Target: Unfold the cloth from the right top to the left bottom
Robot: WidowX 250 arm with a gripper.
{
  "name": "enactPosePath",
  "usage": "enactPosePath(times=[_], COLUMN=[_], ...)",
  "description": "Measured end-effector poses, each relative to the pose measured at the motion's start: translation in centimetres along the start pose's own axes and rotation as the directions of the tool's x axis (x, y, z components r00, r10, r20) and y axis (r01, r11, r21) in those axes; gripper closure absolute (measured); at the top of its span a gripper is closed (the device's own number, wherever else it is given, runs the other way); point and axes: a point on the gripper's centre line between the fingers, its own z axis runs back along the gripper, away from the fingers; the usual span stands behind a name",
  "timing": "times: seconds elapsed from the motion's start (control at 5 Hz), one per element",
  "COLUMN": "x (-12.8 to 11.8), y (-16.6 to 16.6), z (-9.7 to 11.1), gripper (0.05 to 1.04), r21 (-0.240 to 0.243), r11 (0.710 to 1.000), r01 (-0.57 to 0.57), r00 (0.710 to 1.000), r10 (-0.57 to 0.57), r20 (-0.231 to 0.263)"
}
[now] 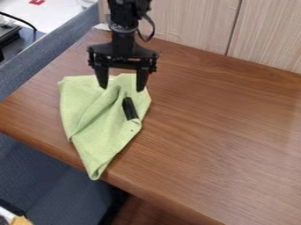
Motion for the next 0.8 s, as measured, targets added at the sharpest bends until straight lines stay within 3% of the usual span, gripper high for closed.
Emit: enactPosePath(times=[0.4,0.8], x=[-0.4,-0.3], y=[-0.3,-0.1], z=[-2.4,-2.8], gripper=[0.140,0.719], r21=[-0.023,-0.005], r11=[0.999,1.000], r01=[0.027,0.027], r00=[0.998,0.998], r10=[-0.028,-0.027], r20=[-0.055,-0.063])
